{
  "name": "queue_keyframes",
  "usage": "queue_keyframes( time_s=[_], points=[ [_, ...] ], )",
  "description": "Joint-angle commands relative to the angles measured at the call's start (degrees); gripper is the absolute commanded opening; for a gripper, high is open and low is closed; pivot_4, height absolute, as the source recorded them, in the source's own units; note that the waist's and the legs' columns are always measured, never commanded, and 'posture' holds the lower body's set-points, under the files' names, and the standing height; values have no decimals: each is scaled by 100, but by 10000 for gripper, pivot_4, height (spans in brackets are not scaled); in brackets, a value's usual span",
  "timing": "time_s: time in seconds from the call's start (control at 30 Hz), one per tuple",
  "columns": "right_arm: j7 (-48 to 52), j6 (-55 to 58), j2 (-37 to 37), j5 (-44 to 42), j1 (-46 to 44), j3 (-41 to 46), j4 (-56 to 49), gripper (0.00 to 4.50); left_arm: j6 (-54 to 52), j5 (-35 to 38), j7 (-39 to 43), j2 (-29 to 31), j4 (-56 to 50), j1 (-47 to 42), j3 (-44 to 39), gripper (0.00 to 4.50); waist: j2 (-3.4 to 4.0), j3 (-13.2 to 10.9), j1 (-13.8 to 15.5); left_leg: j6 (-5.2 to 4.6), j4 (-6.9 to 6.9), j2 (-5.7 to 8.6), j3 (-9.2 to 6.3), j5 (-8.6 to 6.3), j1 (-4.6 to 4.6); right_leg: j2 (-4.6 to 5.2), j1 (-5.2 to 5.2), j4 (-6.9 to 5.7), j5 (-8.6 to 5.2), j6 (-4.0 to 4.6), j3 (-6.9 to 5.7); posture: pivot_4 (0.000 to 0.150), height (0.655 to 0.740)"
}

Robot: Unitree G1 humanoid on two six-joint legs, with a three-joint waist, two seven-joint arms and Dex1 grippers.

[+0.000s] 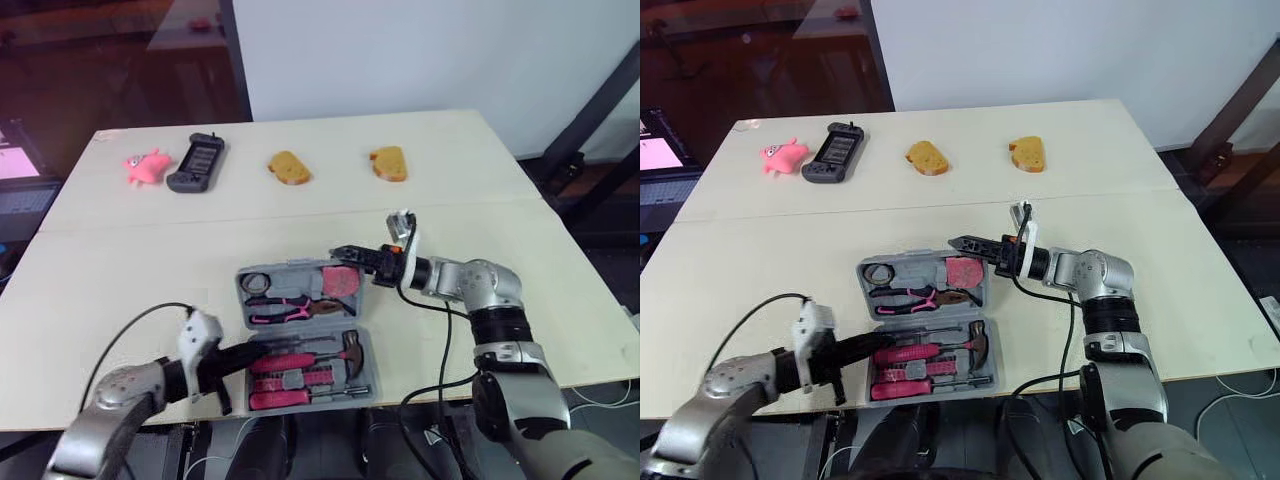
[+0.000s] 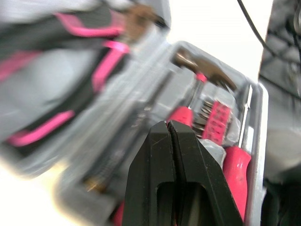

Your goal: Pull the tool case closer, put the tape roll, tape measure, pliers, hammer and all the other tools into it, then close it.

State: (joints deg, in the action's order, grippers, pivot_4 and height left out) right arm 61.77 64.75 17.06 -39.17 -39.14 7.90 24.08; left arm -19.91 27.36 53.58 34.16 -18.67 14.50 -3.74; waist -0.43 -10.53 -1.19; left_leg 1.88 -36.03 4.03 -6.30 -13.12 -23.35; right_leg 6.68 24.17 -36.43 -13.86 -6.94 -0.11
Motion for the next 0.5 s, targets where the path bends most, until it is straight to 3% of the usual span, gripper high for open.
queue_keyframes(
  time_s=[0.03, 0.2, 0.37, 0.5],
  points=[
    [344, 237, 220, -372, 15, -89, -598, 44777, -81, 617, 469, 410, -41, 544, -1095, 0, 3, -2, 15, 0, 0, -1, 0, 0, -1, 0, 1, 0, 0, 0, 0, 1500, 7400],
    [1146, 221, 978, -619, 721, -797, -2141, 44777, -145, 867, 927, 1022, 364, 1106, -2237, 0, 3, -4, 57, -4, 7, -5, -1, -3, -10, 5, 5, 15, -3, 1, -4, 1500, 7400],
    [1535, -116, 1623, -673, 1372, -1159, -3184, 44777, 74, 816, 1243, 1218, 623, 1037, -2471, 0, 0, -3, 53, -4, -8, -5, 4, -3, -9, 11, -12, 30, -14, 18, -6, 1500, 7400],
    [1479, -170, 1982, -889, 1775, -947, -3771, 44777, 255, 680, 1260, 1241, 744, 751, -2401, 0, -1, -3, 60, -4, -7, -6, 4, -3, -9, 12, -10, 30, -14, 19, -6, 1500, 7400]
  ],
)
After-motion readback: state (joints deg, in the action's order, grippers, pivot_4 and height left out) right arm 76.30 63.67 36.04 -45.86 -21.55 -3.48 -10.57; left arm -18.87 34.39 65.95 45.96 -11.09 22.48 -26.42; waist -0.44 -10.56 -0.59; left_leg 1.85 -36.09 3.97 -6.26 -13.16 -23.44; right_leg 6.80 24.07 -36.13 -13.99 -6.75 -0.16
